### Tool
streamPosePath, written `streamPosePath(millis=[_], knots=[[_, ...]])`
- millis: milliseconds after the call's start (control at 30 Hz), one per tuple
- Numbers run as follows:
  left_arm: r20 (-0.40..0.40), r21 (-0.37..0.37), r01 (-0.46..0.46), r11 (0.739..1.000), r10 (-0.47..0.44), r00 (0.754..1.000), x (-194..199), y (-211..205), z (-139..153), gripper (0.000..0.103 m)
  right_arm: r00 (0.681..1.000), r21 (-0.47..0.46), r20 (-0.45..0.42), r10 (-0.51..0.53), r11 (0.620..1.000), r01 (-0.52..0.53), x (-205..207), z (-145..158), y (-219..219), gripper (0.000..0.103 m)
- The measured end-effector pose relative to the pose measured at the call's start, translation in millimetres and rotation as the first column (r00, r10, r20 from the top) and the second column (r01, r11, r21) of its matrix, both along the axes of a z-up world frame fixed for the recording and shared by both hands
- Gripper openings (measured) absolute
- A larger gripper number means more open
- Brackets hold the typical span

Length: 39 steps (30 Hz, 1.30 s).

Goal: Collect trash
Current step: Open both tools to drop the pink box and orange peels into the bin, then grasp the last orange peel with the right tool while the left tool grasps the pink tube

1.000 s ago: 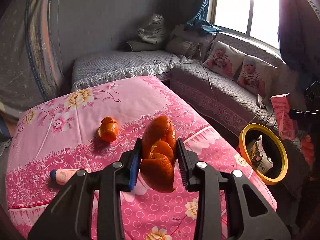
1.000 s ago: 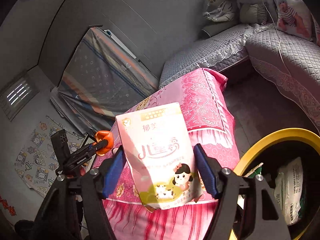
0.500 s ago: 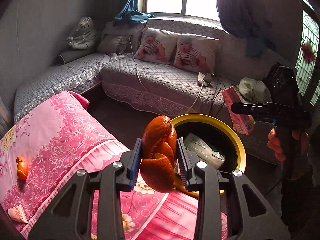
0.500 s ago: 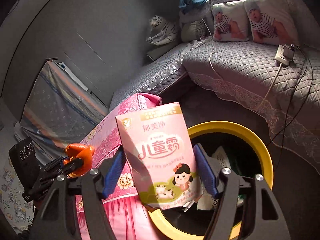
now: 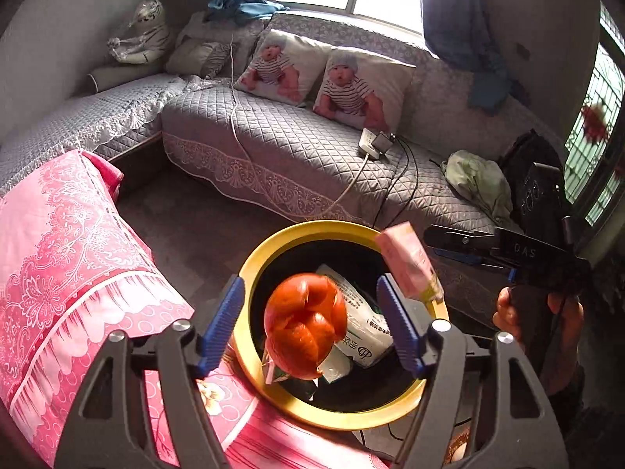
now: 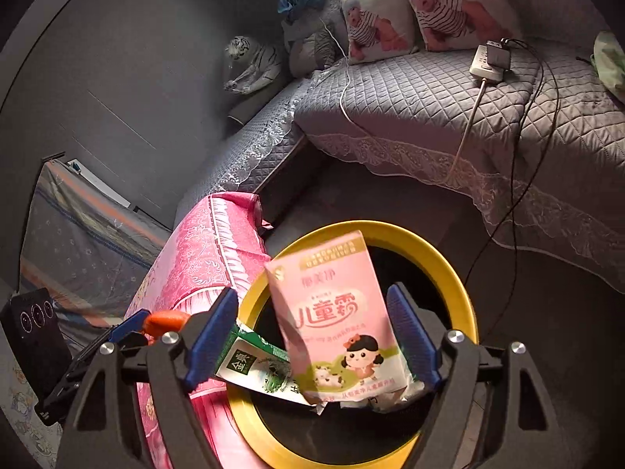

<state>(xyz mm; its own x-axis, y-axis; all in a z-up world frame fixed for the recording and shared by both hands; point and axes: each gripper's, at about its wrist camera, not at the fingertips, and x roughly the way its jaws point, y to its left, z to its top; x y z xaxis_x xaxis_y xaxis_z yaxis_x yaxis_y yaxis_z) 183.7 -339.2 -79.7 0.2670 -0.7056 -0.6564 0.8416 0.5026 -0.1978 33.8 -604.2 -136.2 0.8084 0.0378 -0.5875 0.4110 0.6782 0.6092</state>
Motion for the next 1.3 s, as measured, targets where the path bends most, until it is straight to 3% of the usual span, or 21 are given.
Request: streamPosePath(millis=[133, 233, 333, 400, 500, 600, 700, 767, 867, 933, 967, 1067, 1200, 1300], knots=[[-0.009, -0.073, -0.066, 0.995, 0.066, 0.998, 9, 25, 11, 0.073, 1.0, -0.019, 0.008, -0.023, 1.0, 0.023, -8, 8, -3, 0.078], [0.003, -0.159, -0.147, 0.976, 0.15, 0.989, 20, 58, 28, 0.077, 1.0, -0.051, 0.016, 0.012, 0.999, -0.011, -2, 22, 9, 0.078], [0.016, -0.244, -0.249, 0.937, 0.26, 0.965, 33, 102, 49, 0.079, 0.995, -0.095, 0.014, 0.1, 0.991, -0.098, 17, 38, 35, 0.078], [0.038, -0.299, -0.321, 0.899, 0.347, 0.937, 41, 140, 63, 0.08, 0.983, -0.126, 0.019, 0.18, 0.976, -0.177, 36, 50, 60, 0.078], [0.084, -0.366, -0.44, 0.82, 0.5, 0.862, 52, 207, 81, 0.084, 0.949, -0.165, 0.012, 0.314, 0.937, -0.308, 76, 67, 106, 0.079], [0.099, -0.402, -0.544, 0.737, 0.625, 0.774, 59, 276, 94, 0.086, 0.893, -0.217, -0.019, 0.449, 0.87, -0.442, 124, 83, 163, 0.079], [0.136, -0.394, -0.657, 0.643, 0.747, 0.65, 62, 339, 98, 0.086, 0.812, -0.24, -0.071, 0.58, 0.78, -0.578, 180, 92, 229, 0.079], [0.146, -0.373, -0.712, 0.595, 0.796, 0.588, 61, 374, 93, 0.087, 0.745, -0.238, -0.119, 0.656, 0.71, -0.663, 220, 91, 276, 0.079], [0.115, -0.309, -0.784, 0.539, 0.839, 0.532, 61, 417, 76, 0.087, 0.677, -0.242, -0.204, 0.707, 0.633, -0.735, 278, 81, 340, 0.079], [0.114, -0.228, -0.829, 0.511, 0.86, 0.498, 64, 432, 61, 0.087, 0.651, -0.234, -0.258, 0.714, 0.607, -0.759, 315, 70, 377, 0.079], [0.116, -0.188, -0.84, 0.508, 0.861, 0.495, 66, 437, 53, 0.087, 0.637, -0.236, -0.286, 0.716, 0.591, -0.771, 332, 63, 395, 0.078], [0.092, -0.092, -0.843, 0.531, 0.847, 0.524, 72, 450, 28, 0.087, 0.625, -0.267, -0.372, 0.687, 0.565, -0.78, 379, 41, 439, 0.077], [0.048, -0.013, -0.816, 0.577, 0.816, 0.576, 76, 455, -1, 0.087, 0.631, -0.263, -0.459, 0.625, 0.583, -0.769, 428, 9, 470, 0.077], [0.035, 0.037, -0.801, 0.597, 0.801, 0.598, 82, 452, -16, 0.087, 0.616, -0.246, -0.499, 0.61, 0.582, -0.775, 446, -9, 483, 0.071]])
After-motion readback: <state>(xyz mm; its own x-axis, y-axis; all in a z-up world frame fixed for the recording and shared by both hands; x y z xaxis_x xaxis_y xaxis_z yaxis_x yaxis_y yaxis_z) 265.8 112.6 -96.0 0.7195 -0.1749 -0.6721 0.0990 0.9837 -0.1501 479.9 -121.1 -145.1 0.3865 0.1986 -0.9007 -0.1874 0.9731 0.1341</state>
